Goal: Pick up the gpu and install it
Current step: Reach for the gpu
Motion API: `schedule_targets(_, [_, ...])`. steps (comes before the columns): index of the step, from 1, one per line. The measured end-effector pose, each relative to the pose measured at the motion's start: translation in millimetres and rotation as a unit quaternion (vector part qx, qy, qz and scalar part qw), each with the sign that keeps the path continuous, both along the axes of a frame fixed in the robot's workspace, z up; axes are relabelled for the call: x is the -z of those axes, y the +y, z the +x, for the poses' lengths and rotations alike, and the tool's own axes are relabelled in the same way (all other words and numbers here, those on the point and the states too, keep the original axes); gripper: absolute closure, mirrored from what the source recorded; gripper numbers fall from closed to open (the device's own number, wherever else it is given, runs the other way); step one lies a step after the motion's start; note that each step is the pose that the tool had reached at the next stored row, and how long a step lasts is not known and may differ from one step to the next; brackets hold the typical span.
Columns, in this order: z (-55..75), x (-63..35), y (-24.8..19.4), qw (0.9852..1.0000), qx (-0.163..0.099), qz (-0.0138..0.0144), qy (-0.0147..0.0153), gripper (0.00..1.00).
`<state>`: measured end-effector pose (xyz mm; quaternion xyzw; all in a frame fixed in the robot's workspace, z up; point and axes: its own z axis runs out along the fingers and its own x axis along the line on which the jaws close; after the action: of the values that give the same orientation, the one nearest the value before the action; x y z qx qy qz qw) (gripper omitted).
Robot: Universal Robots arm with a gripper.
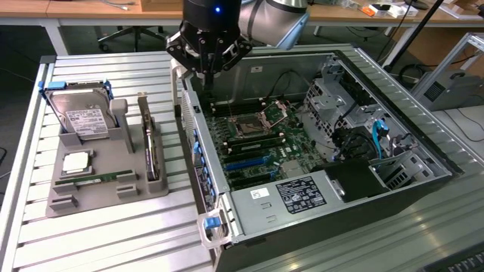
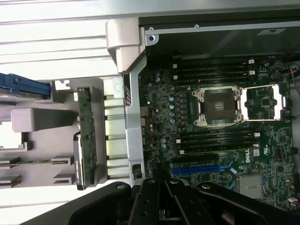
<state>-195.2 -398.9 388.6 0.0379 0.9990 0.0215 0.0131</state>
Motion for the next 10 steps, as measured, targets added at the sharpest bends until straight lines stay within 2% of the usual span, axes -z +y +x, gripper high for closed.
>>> schedule_targets(10, [-5.1,0.4,0.0,1.0,0.0,0.0,0.0,0.89])
